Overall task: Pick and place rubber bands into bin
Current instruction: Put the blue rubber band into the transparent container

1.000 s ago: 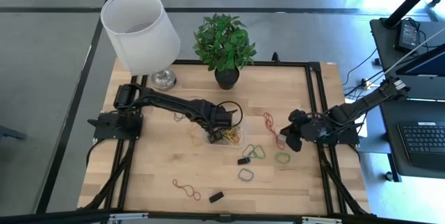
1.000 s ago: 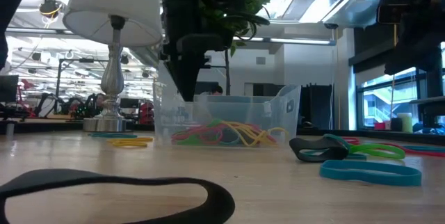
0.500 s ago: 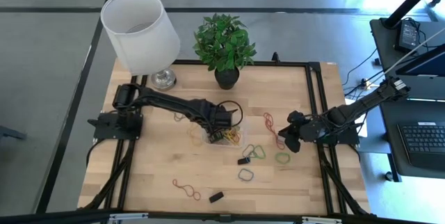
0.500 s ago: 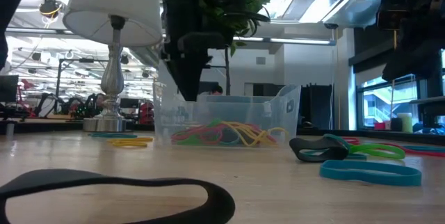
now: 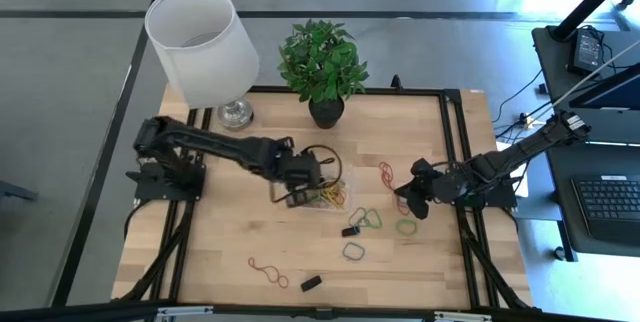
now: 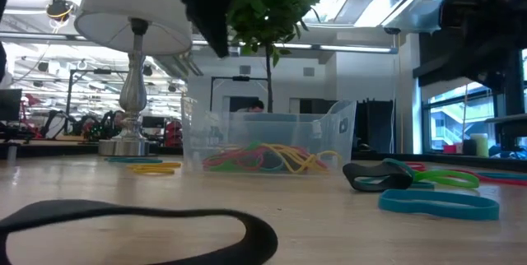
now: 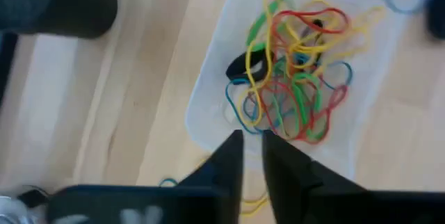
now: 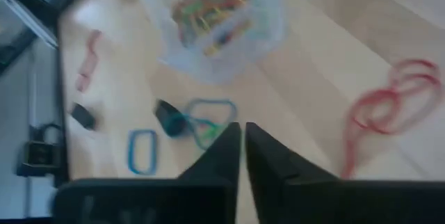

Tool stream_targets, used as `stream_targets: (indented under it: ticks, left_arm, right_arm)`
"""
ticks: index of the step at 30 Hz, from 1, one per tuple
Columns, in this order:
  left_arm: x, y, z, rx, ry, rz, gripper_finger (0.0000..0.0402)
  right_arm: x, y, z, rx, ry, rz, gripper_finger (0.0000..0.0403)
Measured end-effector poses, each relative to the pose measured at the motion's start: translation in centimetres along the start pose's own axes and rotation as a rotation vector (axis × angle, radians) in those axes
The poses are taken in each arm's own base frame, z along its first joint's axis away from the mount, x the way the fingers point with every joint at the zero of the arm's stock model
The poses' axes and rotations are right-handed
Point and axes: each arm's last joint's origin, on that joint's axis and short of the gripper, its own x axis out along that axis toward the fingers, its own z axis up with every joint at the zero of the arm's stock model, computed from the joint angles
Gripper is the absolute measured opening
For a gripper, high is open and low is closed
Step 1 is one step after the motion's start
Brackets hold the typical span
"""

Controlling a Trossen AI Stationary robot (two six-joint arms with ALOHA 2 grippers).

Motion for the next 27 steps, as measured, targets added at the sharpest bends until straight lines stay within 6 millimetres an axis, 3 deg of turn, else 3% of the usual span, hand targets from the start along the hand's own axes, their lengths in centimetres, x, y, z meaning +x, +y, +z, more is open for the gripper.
stream_targets:
  ticks: [3, 7, 13, 18, 22, 27]
  left_arm:
    - [-1.3, 0.2, -1.6, 0.033, -0.03, 0.001, 0.0009]
    - [-2.0, 1.2, -4.3, -0.008, -0.064, -0.019, 0.0002]
    - [-1.8, 2.8, -8.8, -0.047, -0.158, -0.142, 0.0002]
    - [-1.2, 4.1, -12.3, -0.047, -0.204, -0.229, 0.0001]
    - [-1.0, 4.9, -14.4, -0.04, -0.225, -0.257, 0.0003]
    - [-1.0, 5.5, -15.7, 0.016, -0.252, -0.28, 0.0001]
  right_arm:
    - [0.6, 0.7, 0.3, 0.012, -0.046, 0.02, 0.0007]
    - [1.6, 2.4, 1.0, -0.004, -0.042, -0.016, 0.0004]
    - [3.8, 6.9, 2.9, -0.097, 0.039, -0.113, 0.0002]
    - [6.1, 10.9, 4.0, -0.155, 0.216, -0.186, 0.0002]
    - [8.2, 13.4, 3.2, -0.252, 0.378, -0.213, 0.0002]
    - [11.3, 14.8, 1.0, -0.317, 0.459, -0.279, 0.0022]
